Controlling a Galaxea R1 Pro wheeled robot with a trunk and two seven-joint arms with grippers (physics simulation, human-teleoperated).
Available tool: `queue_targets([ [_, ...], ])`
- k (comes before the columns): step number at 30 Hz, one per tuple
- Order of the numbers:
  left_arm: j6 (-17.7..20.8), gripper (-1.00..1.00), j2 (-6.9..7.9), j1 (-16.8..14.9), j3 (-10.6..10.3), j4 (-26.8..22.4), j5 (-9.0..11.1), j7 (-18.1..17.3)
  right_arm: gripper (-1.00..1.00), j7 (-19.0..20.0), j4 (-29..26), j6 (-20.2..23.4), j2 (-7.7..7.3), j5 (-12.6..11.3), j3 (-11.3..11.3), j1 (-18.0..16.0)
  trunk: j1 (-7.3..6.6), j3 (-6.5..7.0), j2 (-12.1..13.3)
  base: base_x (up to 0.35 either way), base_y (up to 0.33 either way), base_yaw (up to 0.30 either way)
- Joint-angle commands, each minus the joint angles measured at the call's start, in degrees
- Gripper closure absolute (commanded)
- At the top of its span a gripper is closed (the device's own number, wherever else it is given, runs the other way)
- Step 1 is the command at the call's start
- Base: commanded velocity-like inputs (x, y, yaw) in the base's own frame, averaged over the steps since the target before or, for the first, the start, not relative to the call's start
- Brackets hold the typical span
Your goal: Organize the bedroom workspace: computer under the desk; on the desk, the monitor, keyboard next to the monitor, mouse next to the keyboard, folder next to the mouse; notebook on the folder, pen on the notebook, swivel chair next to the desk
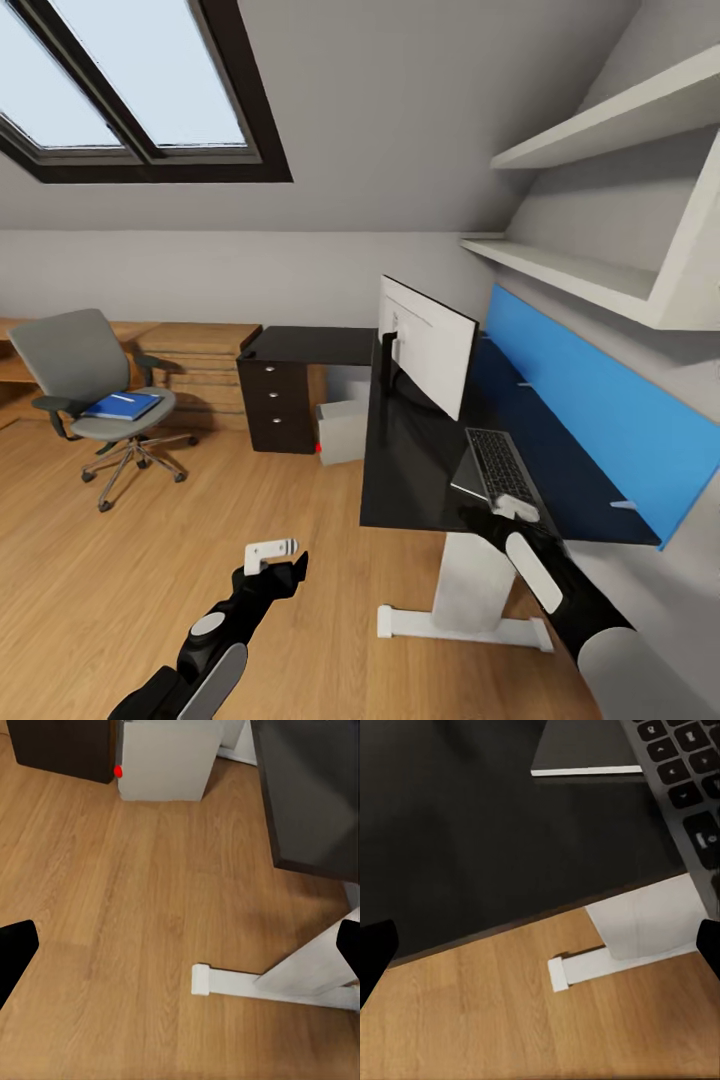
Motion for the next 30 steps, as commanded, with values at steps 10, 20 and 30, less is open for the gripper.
queue_targets([
  [10, 0.1, -1.0, -0.02, -0.1, -0.1, -0.9, 0.5, 0.5, -1.0, -0.5, -0.2, 0.2, -0.98, -2.8, -0.2, -0.1, 0.01, -0.08, -0.1, -0.007, 0.002, -0.009],
  [20, 0.1, -1.0, -0.33, -0.1, -0.1, -1.2, 0.5, 0.6, -1.0, -0.4, 0.0, -0.1, -2.49, -3.1, -2.8, 0.0, 1.77, -1.52, -3.3, 0.0, 0.0, 0.0],
  [30, 0.1, -1.0, -0.39, -0.1, 0.0, -0.9, 0.6, 0.7, -1.0, -0.3, 1.3, -0.2, -3.16, -3.1, -9.2, 0.0, 3.96, -3.31, -7.3, 0.0, 0.0, 0.0],
])
